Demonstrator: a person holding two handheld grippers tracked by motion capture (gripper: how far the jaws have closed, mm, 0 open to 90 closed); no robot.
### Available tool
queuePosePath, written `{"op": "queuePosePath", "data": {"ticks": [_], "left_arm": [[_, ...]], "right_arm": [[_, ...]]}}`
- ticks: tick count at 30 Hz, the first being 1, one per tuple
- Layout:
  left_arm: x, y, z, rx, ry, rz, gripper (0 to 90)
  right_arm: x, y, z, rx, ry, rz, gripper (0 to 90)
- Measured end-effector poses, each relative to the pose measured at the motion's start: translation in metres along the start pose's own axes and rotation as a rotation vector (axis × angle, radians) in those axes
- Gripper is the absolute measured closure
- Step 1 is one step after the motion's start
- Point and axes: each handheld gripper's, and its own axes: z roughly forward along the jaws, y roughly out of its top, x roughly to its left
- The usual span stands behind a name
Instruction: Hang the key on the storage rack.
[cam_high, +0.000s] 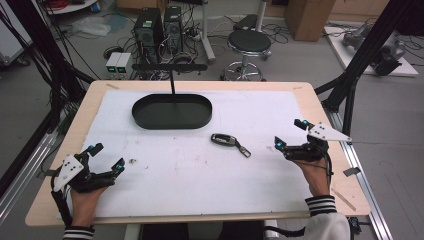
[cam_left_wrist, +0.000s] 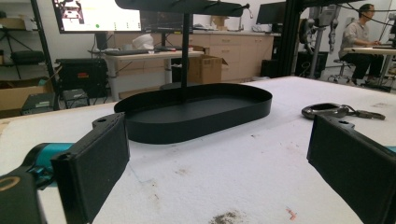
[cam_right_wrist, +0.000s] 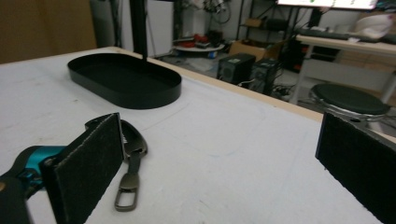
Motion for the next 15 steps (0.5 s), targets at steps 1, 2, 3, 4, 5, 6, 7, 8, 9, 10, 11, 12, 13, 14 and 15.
{"op": "queuePosePath", "data": {"ticks": [1, 2, 3, 4, 5, 6, 7, 8, 9, 10, 11, 12, 13, 14, 15], "left_arm": [[0.000, 0.000, 0.000, 0.000, 0.002, -0.001, 6.2], [0.000, 0.000, 0.000, 0.001, 0.002, 0.000, 6.2], [0.000, 0.000, 0.000, -0.001, 0.003, 0.002, 6.2], [0.000, 0.000, 0.000, -0.001, 0.003, 0.002, 6.2], [0.000, 0.000, 0.000, -0.001, 0.002, 0.002, 6.2], [0.000, 0.000, 0.000, -0.001, 0.002, -0.002, 6.2], [0.000, 0.000, 0.000, -0.001, 0.003, -0.001, 6.2], [0.000, 0.000, 0.000, 0.000, 0.002, 0.001, 6.2], [0.000, 0.000, 0.000, 0.000, 0.002, 0.001, 6.2], [0.000, 0.000, 0.000, 0.001, 0.002, 0.002, 6.2], [0.000, 0.000, 0.000, 0.000, 0.002, 0.000, 6.2], [0.000, 0.000, 0.000, -0.001, 0.002, -0.002, 6.2], [0.000, 0.000, 0.000, -0.001, 0.002, -0.002, 6.2], [0.000, 0.000, 0.000, -0.001, 0.002, -0.002, 6.2], [0.000, 0.000, 0.000, -0.001, 0.003, -0.002, 6.2]], "right_arm": [[0.000, 0.004, 0.003, 0.023, 0.019, -0.008, 0.3], [0.000, 0.004, 0.003, 0.023, 0.019, -0.008, 0.3], [0.001, 0.008, 0.006, 0.049, 0.035, -0.015, 0.3], [0.001, 0.016, 0.014, 0.086, 0.055, -0.036, 0.3], [0.002, 0.020, 0.018, 0.101, 0.075, -0.031, 0.3], [0.002, 0.022, 0.021, 0.115, 0.081, -0.026, 0.3], [0.002, 0.025, 0.024, 0.130, 0.088, -0.023, 0.3], [0.002, 0.028, 0.028, 0.140, 0.096, -0.026, 0.3], [0.002, 0.030, 0.032, 0.151, 0.103, -0.026, 0.3], [0.002, 0.033, 0.036, 0.165, 0.110, -0.028, 0.3], [0.002, 0.035, 0.039, 0.186, 0.114, -0.032, 0.3], [0.003, 0.037, 0.044, 0.207, 0.116, -0.042, 0.3], [0.004, 0.039, 0.048, 0.231, 0.123, -0.046, 0.3], [0.004, 0.039, 0.048, 0.231, 0.123, -0.046, 0.3], [0.007, 0.042, 0.057, 0.265, 0.146, -0.069, 0.3]]}}
